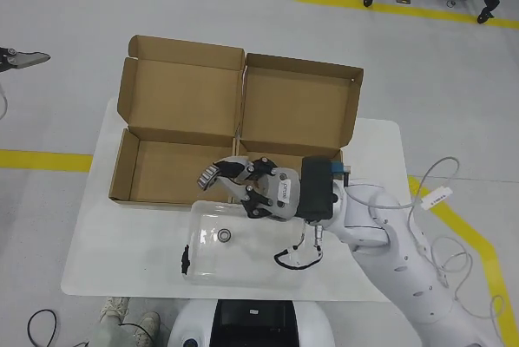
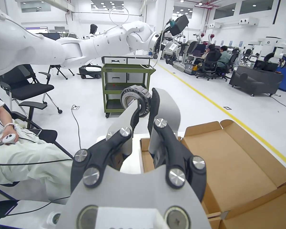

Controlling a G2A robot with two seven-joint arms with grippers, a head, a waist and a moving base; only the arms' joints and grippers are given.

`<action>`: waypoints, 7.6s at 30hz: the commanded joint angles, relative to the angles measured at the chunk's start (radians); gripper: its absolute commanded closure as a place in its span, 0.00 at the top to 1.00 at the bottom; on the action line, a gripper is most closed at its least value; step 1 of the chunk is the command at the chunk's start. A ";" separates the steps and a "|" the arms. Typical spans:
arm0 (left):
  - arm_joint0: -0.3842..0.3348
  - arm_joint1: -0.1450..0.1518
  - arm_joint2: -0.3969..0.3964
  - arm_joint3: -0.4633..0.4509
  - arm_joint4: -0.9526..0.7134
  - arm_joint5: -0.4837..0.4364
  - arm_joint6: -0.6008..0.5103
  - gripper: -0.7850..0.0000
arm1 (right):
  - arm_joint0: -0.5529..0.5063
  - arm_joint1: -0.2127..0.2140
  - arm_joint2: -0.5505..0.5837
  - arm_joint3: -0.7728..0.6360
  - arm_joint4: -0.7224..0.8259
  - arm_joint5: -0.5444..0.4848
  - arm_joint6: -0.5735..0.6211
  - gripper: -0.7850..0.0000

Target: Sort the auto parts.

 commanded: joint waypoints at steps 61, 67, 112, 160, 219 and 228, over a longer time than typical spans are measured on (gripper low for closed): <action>0.000 0.000 0.000 0.000 0.000 0.000 0.000 1.00 | 0.355 -0.235 -0.410 0.778 0.138 0.288 0.311 0.00; 0.000 0.000 0.000 0.000 0.000 0.000 0.000 1.00 | 0.421 -0.299 -0.464 0.888 0.162 0.336 0.343 0.00; 0.000 0.000 0.000 0.000 0.000 0.000 0.000 1.00 | 0.259 -0.285 -0.324 0.433 -0.186 0.280 0.614 0.35; 0.000 0.000 0.000 0.000 0.000 0.000 0.000 1.00 | -0.081 -0.141 -0.263 0.407 -0.679 0.099 0.433 0.46; 0.000 0.000 0.000 0.000 0.000 0.000 0.000 1.00 | -0.282 -0.054 0.058 -0.126 -0.506 0.037 0.149 0.00; 0.000 0.000 0.000 0.000 0.000 0.000 0.000 1.00 | -0.284 -0.042 0.116 -0.098 -0.486 -0.016 -0.113 0.00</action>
